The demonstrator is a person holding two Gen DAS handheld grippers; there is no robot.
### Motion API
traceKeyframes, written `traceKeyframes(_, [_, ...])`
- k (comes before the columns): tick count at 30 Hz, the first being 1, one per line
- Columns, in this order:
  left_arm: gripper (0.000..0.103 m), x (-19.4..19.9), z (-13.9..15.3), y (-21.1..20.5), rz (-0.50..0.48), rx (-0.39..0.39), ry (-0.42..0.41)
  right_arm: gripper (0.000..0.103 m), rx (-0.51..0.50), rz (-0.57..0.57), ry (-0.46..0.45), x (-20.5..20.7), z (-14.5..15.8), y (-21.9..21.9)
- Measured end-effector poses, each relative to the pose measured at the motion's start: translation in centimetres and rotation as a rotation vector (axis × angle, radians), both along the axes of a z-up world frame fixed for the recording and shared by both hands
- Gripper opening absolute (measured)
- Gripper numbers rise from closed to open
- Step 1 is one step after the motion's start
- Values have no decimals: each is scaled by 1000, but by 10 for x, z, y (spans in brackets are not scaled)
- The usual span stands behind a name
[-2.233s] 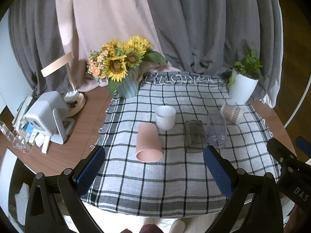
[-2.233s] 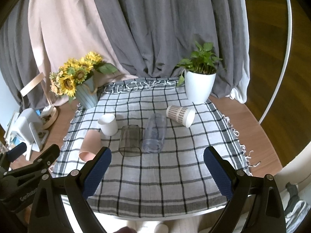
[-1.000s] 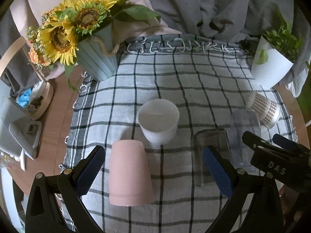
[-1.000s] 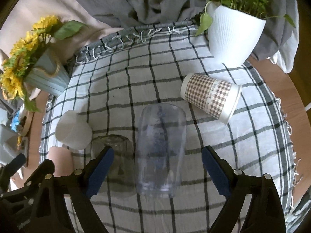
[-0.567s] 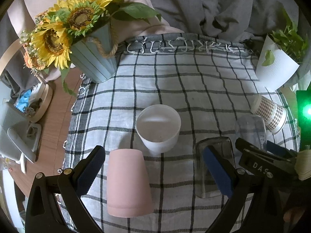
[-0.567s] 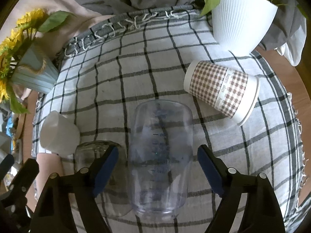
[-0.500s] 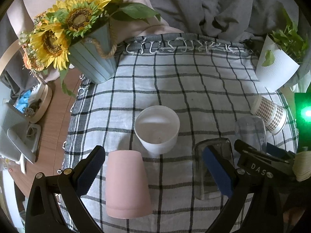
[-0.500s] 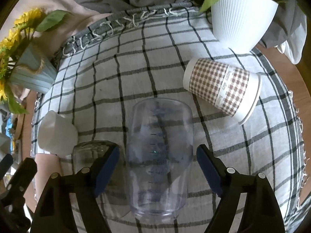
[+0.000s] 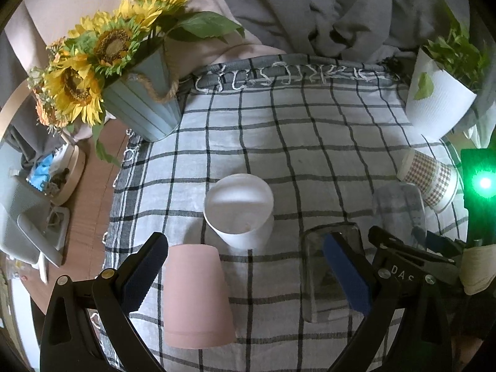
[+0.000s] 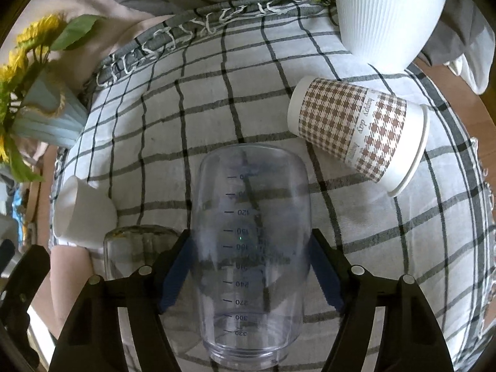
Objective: Flip cup upside down
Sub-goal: 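Lift the clear measuring cup with the right tool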
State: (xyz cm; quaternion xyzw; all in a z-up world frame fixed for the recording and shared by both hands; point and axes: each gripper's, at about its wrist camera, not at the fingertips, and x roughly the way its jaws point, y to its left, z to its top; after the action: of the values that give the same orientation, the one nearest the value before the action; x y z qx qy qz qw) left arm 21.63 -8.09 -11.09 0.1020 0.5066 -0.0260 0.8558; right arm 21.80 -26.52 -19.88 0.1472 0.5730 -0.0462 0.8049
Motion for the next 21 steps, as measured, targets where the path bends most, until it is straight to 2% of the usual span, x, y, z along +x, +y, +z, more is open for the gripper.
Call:
traceKeyframes(7, [103,-21,10,4,3,-46,2,72,-29,27,-51,-21,24,2])
traceKeyframes(13, [103,-46,19,10,14,-73,-10,72,-8,57,-71,-53,47,5])
traceKeyframes(21, [103,-85,11,14,14,-72,20,72,2,105,-44,-94,45,17])
